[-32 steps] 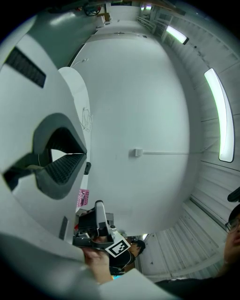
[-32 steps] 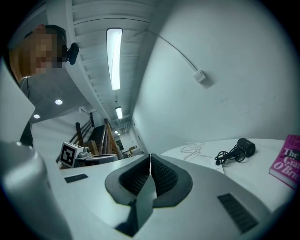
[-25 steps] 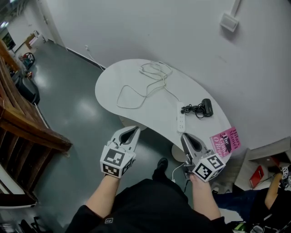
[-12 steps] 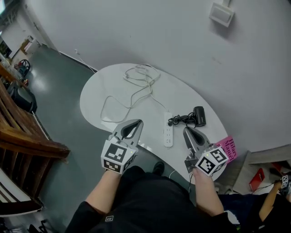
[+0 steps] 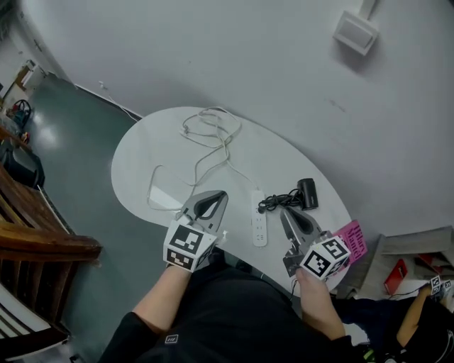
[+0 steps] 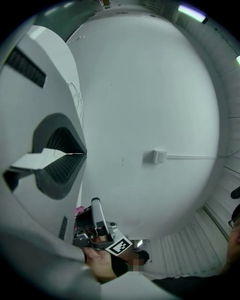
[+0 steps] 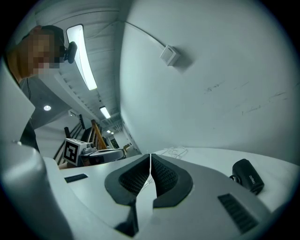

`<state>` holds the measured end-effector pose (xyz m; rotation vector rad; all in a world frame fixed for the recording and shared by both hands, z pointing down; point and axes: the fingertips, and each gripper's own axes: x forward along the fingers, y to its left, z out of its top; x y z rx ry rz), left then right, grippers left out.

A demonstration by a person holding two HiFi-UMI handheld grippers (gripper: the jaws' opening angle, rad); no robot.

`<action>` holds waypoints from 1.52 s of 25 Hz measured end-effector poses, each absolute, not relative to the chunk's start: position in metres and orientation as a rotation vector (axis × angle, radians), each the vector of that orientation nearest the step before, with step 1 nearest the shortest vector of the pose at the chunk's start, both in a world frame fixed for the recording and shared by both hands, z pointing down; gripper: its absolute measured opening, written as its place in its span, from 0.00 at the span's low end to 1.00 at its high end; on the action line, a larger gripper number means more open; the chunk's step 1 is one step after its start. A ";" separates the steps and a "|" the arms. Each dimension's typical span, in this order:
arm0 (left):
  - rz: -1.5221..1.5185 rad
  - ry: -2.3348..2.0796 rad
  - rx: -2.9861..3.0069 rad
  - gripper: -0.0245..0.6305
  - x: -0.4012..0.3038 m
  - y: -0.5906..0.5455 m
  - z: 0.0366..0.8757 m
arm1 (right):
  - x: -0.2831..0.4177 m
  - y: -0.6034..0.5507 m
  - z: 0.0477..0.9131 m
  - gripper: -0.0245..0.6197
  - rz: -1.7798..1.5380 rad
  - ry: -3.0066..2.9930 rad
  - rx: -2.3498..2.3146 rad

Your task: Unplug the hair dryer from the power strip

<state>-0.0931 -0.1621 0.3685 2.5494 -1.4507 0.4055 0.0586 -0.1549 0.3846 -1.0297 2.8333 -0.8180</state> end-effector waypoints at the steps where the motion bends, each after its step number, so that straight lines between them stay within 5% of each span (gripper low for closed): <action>1: 0.406 -1.432 2.564 0.06 -0.093 -0.168 0.368 | 0.054 -0.158 0.386 0.09 -0.824 2.841 -1.037; 35: 0.720 -0.768 2.674 0.07 -0.007 -0.215 0.509 | 0.062 -0.178 0.505 0.10 -1.248 2.767 -1.268; 38: 0.786 -0.691 2.684 0.31 0.003 -0.210 0.532 | 0.061 -0.177 0.515 0.10 -1.282 2.770 -1.249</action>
